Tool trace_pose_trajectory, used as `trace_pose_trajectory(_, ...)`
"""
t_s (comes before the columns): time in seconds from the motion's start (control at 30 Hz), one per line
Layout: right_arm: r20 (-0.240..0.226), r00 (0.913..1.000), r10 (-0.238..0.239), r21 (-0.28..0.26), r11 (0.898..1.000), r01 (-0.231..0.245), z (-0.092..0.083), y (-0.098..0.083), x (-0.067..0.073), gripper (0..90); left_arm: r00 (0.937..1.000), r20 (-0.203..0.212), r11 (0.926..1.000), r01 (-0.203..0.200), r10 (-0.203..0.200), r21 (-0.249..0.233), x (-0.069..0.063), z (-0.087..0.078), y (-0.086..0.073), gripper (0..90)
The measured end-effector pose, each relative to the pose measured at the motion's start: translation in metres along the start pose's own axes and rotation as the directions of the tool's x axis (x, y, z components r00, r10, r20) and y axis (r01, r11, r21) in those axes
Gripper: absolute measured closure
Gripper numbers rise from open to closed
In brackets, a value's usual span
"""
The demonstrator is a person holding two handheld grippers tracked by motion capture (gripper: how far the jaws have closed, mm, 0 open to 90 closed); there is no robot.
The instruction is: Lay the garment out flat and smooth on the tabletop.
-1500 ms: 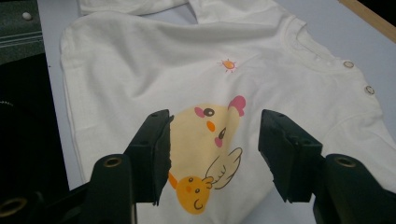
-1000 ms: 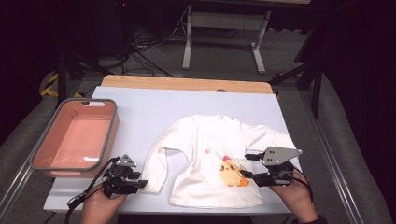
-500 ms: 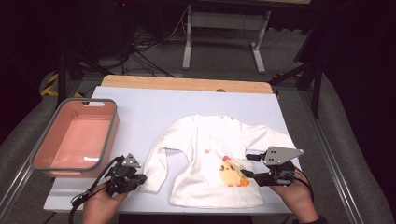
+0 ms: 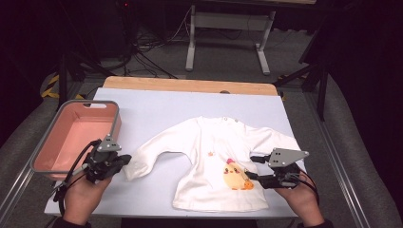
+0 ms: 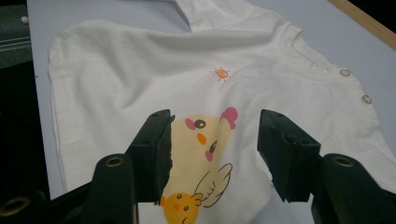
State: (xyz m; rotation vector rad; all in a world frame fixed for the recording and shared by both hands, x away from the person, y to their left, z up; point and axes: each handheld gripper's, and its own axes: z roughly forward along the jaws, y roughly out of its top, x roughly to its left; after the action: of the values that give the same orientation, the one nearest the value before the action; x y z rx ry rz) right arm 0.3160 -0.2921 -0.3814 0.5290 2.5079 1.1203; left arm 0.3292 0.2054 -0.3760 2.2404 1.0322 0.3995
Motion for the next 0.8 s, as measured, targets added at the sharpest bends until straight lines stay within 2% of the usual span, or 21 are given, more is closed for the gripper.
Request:
trace_pose_trajectory(0.2,-0.001,1.0000,0.000,0.001,1.000,0.000,0.001,-0.001,0.001,45.0,0.9992,-0.039,0.9998,0.012,-0.012,-0.013,0.011,-0.001,0.001,89.0)
trace_pose_trajectory(0.33,0.004,1.0000,0.005,-0.001,1.000,-0.005,-0.002,-0.002,0.001,45.0,0.9957,-0.085,0.9993,0.036,-0.037,-0.012,0.018,-0.002,-0.002,89.0)
trace_pose_trajectory(0.43,0.011,0.9999,0.007,-0.003,1.000,-0.007,-0.003,-0.003,0.000,44.8,0.9917,-0.119,0.9988,0.049,-0.049,-0.005,0.022,-0.001,-0.004,88.9)
trace_pose_trajectory(0.57,0.017,0.9998,0.009,-0.005,1.000,-0.009,-0.005,-0.003,0.000,43.8,0.9823,-0.173,0.9971,0.074,-0.071,0.016,0.026,0.004,-0.005,86.1)
trace_pose_trajectory(0.63,0.022,0.9997,0.010,-0.005,1.000,-0.010,-0.005,-0.003,0.000,43.1,0.9810,-0.174,0.9961,0.088,-0.086,0.002,0.028,0.003,-0.006,77.8)
trace_pose_trajectory(0.7,0.028,0.9996,0.012,-0.004,1.000,-0.012,-0.006,-0.004,-0.002,42.7,0.9819,-0.165,0.9955,0.089,-0.093,-0.032,0.027,0.001,-0.007,73.5)
trace_pose_trajectory(0.8,0.037,0.9992,0.017,-0.004,1.000,-0.017,-0.007,-0.005,-0.004,41.7,0.9859,-0.138,0.9940,0.085,-0.094,-0.069,0.024,-0.002,-0.004,67.4)
